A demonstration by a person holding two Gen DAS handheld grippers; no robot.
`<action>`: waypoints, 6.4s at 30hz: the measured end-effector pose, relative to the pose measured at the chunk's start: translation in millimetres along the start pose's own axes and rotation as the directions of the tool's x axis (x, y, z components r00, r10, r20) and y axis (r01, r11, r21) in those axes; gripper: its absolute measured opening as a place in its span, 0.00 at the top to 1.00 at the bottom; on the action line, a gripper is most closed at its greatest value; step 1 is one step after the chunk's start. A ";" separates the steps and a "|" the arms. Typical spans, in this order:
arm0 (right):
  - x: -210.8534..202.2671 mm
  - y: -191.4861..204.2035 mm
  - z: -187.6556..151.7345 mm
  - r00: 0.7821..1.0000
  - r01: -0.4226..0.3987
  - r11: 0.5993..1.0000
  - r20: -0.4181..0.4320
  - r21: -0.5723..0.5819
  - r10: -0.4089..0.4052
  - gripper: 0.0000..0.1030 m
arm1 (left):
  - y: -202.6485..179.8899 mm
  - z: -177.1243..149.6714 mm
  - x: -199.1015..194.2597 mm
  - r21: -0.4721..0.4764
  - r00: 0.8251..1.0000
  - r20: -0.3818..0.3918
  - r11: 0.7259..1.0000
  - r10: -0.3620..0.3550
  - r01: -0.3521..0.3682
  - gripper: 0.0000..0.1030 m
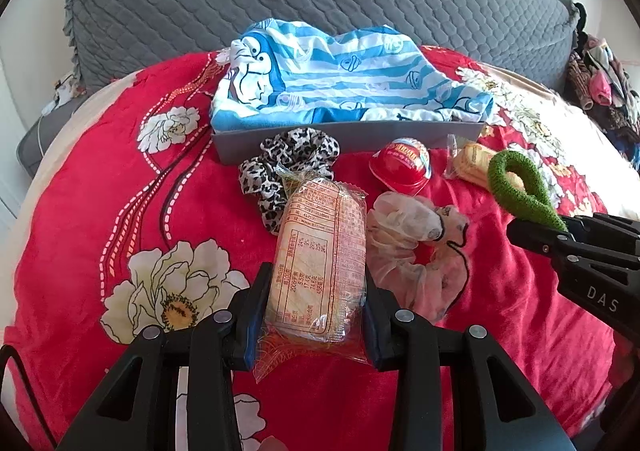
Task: Organize objects
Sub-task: 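Lift the bread packet with the left tool while the right tool lifts the green ring, then carry both held items over the striped cloth in the gray tray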
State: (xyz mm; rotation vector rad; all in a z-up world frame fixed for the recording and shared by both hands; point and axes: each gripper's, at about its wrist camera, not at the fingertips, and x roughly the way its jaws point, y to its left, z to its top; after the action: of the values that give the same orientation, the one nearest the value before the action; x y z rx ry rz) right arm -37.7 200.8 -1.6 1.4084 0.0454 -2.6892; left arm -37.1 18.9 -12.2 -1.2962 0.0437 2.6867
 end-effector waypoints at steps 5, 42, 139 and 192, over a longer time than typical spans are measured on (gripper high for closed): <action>-14.8 4.4 4.4 0.999 -0.005 1.000 0.033 -0.007 0.005 0.76 | -1.7 7.0 -10.7 -0.017 1.000 0.019 1.000 -0.006 0.007 0.61; -91.4 25.6 55.7 0.967 -0.022 1.000 0.253 -0.014 0.025 0.76 | -10.7 57.0 -66.1 -0.031 0.988 0.154 0.999 0.027 -0.023 0.61; 89.9 -18.2 181.6 0.988 -0.068 0.997 0.139 0.028 0.063 0.76 | 8.8 190.5 107.0 -0.065 0.992 0.104 0.995 0.078 -0.071 0.61; 172.0 -15.1 185.3 0.998 -0.062 0.998 -0.026 0.025 0.063 0.72 | 10.2 188.2 186.9 -0.050 0.994 -0.021 0.993 0.107 -0.108 0.60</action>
State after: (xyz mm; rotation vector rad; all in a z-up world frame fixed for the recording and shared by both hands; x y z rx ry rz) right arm -288.2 188.3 -37.5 1.4280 -0.0292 -2.6297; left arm -299.0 50.8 -40.9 -1.3705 0.0489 2.7837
